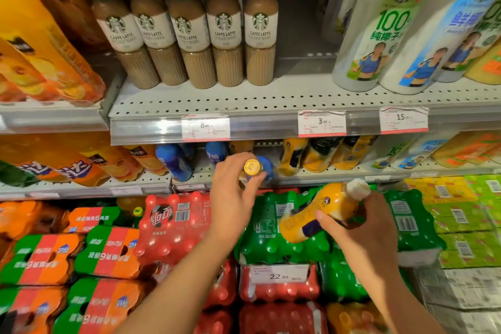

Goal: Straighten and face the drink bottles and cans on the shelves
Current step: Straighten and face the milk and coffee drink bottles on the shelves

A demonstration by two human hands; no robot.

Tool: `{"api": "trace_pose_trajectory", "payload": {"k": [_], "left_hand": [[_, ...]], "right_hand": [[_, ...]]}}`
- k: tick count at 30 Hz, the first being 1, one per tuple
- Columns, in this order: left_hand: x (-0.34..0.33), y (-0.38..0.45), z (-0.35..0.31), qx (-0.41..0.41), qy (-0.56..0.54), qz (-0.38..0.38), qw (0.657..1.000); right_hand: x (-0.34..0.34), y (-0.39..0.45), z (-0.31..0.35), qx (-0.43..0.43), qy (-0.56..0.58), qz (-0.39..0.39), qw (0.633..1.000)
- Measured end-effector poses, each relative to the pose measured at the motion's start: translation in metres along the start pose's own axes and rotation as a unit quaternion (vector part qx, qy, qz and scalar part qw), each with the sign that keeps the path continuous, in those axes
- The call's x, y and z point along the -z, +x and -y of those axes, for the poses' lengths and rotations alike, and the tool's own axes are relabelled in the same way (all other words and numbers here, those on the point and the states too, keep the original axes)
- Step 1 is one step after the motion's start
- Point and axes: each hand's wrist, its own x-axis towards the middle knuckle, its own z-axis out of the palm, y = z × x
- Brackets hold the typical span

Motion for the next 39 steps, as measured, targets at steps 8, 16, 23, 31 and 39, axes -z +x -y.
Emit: {"api": "trace_pose_trajectory", "payload": {"k": [8, 16, 23, 31, 39], "left_hand": [[0.099, -0.024, 0.027, 0.115, -0.056, -0.127, 0.984], [0.11, 0.015, 0.075, 0.118, 0.022, -0.152, 0.981], [0.096, 0.059, 0.099, 0.177, 0.102, -0.118, 0.972], [0.075, 0.082, 0.104, 0.202, 0.191, -0.055, 0.959], [0.069, 0.089, 0.099, 0.15, 0.324, -0.004, 0.934]], "right_hand": [[-0.065, 0.026, 0.02, 0.053, 0.087, 0.041, 0.994], [-0.121, 0.059, 0.04, 0.076, 0.001, 0.047, 0.996], [-0.145, 0.076, 0.042, 0.067, -0.107, 0.032, 0.991], [-0.158, 0.101, 0.053, 0.02, -0.188, 0.072, 0.979], [-0.157, 0.11, 0.061, 0.024, -0.244, 0.121, 0.962]]}}
